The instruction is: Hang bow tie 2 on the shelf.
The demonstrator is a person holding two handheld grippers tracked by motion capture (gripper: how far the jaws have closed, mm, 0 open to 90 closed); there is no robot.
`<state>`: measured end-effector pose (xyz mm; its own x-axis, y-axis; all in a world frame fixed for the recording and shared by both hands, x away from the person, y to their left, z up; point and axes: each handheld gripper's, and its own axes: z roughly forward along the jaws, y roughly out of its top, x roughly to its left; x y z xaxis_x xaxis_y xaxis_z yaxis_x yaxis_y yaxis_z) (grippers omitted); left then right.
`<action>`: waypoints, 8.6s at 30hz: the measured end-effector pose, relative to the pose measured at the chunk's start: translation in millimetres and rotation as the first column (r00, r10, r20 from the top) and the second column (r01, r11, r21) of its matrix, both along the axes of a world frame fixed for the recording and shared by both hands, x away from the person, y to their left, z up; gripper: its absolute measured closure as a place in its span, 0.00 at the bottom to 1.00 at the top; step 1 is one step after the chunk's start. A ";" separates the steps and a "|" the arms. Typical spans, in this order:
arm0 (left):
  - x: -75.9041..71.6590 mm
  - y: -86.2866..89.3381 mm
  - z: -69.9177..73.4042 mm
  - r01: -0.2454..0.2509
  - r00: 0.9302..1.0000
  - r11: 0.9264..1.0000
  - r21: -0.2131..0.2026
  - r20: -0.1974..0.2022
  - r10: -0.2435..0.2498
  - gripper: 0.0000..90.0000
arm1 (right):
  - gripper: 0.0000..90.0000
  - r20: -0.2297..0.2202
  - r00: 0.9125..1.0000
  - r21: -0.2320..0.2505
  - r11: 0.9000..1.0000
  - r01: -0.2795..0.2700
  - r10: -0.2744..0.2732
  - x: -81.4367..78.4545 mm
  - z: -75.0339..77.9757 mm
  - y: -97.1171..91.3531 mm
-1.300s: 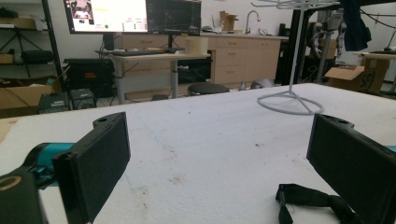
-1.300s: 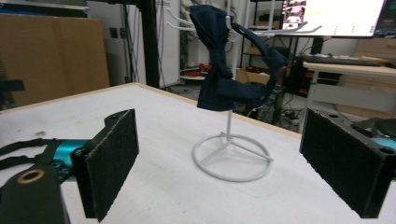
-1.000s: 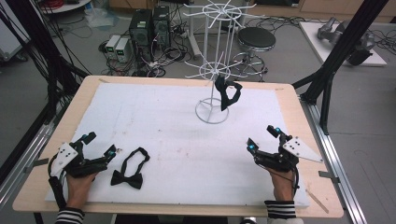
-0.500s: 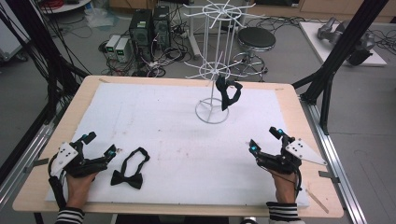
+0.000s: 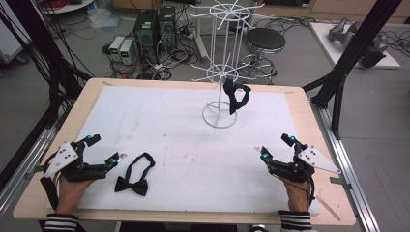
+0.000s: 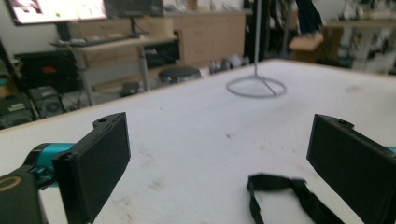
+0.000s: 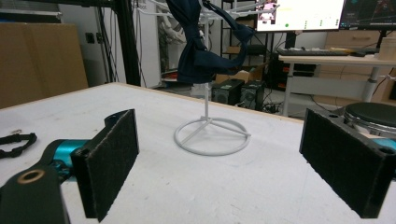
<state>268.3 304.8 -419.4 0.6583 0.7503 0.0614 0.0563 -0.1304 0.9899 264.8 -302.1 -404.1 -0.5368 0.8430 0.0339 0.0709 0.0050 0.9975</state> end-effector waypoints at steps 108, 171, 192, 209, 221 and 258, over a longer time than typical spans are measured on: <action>17.4 -72.8 10.1 0.675 0.726 0.456 0.580 -0.631 -0.274 0.84 | 0.12 -0.009 1.000 0.017 1.000 0.022 -0.022 -8.0 -25.7 -2.6; 80.1 -57.3 81.8 0.276 0.944 0.961 0.009 -0.189 -0.270 0.84 | 0.12 0.028 0.998 0.028 0.998 0.058 -0.059 -10.2 -40.3 6.1; 119.2 -91.0 114.9 0.278 0.949 0.958 -0.073 -0.130 -0.286 0.84 | 0.12 0.061 0.993 0.046 0.994 0.101 -0.104 -12.9 -44.0 8.2; 139.4 -110.4 125.3 0.275 0.951 0.959 -0.065 -0.131 -0.281 0.84 | 0.12 0.070 0.991 0.043 0.993 0.107 -0.110 -11.9 -46.4 11.0; 153.8 -123.3 132.3 0.265 0.953 0.962 -0.059 -0.133 -0.271 0.84 | 0.12 0.082 0.989 0.039 0.992 0.118 -0.121 -9.0 -47.0 12.8; 177.4 -175.2 146.8 0.302 0.942 0.952 -0.050 -0.138 -0.307 0.84 | 0.12 0.080 0.991 0.041 0.994 0.106 -0.109 -9.7 -49.8 14.6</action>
